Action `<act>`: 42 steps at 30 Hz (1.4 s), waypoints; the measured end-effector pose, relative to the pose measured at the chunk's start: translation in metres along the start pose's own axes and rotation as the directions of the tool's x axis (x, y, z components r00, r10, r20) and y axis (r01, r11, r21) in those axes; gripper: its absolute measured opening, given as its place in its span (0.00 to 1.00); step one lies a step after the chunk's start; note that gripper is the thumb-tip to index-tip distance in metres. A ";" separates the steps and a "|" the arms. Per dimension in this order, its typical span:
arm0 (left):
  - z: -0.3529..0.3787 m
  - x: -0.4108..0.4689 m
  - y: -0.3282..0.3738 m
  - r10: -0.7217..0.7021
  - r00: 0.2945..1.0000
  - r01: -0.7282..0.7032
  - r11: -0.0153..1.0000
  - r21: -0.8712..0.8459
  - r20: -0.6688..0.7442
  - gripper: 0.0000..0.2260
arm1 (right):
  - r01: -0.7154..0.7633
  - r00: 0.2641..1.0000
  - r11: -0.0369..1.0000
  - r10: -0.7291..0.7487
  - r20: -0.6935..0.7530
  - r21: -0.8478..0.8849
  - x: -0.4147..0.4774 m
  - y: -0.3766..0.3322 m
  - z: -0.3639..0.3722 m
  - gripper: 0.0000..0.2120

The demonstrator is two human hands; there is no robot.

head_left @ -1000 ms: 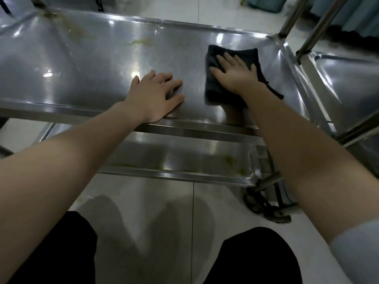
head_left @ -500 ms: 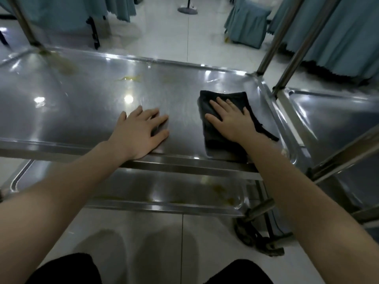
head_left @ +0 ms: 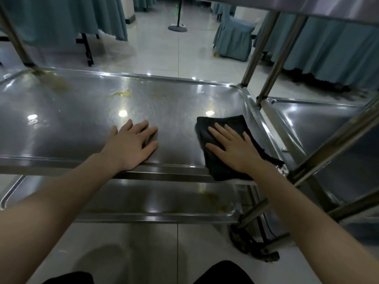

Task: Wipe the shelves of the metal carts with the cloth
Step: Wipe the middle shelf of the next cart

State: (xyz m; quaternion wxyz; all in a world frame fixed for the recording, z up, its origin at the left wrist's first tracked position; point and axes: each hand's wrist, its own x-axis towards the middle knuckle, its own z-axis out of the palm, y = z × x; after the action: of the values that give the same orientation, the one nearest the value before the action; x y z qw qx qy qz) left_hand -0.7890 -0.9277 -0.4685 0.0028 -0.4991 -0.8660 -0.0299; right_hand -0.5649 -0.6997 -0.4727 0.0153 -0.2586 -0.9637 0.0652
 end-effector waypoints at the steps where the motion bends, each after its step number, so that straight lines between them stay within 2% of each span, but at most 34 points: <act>1: 0.001 -0.001 0.000 0.000 1.000 0.000 1.000 0.001 0.002 0.32 | -0.027 0.999 1.000 0.027 -0.017 -0.007 0.016 0.004 -0.001 0.33; 5: 0.003 0.001 -0.001 0.001 1.000 -0.001 1.000 0.020 -0.007 0.32 | -0.201 0.980 0.979 0.201 -0.004 0.024 0.088 0.024 -0.011 0.31; 7: 0.004 0.001 -0.003 0.005 1.000 -0.005 1.000 0.020 -0.019 0.32 | -0.232 0.973 0.972 0.233 -0.005 0.029 0.099 0.026 -0.012 0.31; 12: 0.003 0.002 -0.004 0.009 0.999 -0.008 1.000 0.012 -0.033 0.30 | -0.080 0.994 0.996 0.082 -0.076 0.024 0.007 0.030 0.004 0.34; 16: 0.003 0.002 -0.003 0.007 0.999 -0.007 1.000 -0.001 -0.038 0.33 | -0.104 0.993 0.995 0.105 -0.063 0.005 -0.030 0.040 0.006 0.34; 22: 0.005 0.004 -0.005 0.005 0.999 -0.005 1.000 -0.003 -0.042 0.36 | -0.356 0.933 0.934 0.357 -0.047 0.032 0.064 0.057 -0.021 0.32; 25: 0.005 0.003 -0.005 0.004 0.999 -0.004 1.000 -0.006 -0.050 0.37 | -0.407 0.912 0.913 0.407 -0.055 0.024 0.077 0.056 -0.022 0.32; 30: 0.001 0.002 -0.004 0.004 0.999 -0.005 1.000 -0.028 -0.037 0.33 | -0.415 0.904 0.909 0.416 -0.103 0.025 -0.008 0.038 -0.006 0.32; 34: 0.001 -0.002 -0.002 -0.005 1.000 0.004 0.998 -0.057 -0.015 0.28 | -0.446 0.893 0.895 0.445 -0.062 -0.015 -0.050 0.012 0.000 0.33; 36: -0.003 -0.004 -0.004 0.001 1.000 -0.005 0.989 -0.149 -0.025 0.25 | -0.379 0.923 0.925 0.378 -0.071 -0.001 -0.042 -0.019 0.007 0.34; 39: -0.011 -0.014 -0.015 -0.014 0.990 -0.039 0.926 -0.375 -0.139 0.18 | -0.133 0.987 0.991 0.135 -0.092 0.032 -0.003 -0.094 0.026 0.34; 42: -0.014 -0.032 -0.032 0.080 0.987 -0.124 0.932 -0.340 -0.141 0.17 | 0.009 0.999 0.999 -0.007 -0.048 0.047 0.026 -0.130 0.029 0.36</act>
State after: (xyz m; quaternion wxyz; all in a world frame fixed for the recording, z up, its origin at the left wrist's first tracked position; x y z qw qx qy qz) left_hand -0.8010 -0.9719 -0.4570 -0.0299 -0.5332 -0.8181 -0.2134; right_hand -0.6543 -0.8016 -0.4846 0.0449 -0.2558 -0.9622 0.0818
